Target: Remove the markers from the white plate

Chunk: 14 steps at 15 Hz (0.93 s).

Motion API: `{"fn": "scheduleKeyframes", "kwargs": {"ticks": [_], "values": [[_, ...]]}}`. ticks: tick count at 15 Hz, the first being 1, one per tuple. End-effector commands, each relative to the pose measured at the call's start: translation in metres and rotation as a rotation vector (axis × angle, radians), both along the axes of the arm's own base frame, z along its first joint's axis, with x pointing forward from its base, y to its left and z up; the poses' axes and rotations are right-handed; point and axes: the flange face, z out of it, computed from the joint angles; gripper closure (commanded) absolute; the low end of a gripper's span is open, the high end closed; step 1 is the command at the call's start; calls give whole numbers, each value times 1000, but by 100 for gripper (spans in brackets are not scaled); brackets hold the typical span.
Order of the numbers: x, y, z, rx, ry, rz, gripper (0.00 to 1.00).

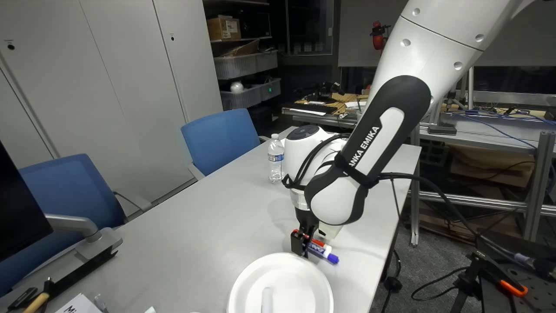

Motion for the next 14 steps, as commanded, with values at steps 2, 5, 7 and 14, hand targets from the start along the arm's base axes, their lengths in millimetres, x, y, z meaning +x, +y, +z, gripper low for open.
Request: {"fn": "scheduleKeyframes", "kwargs": {"ticks": [2,5,7,14], "values": [[2,1,-1,-30,-59,5,0],[7,-2,65,-68,-107,24,0],[11,3,93,-86,-151,48,0],[12,74,140,58,-174,150,0]]}}
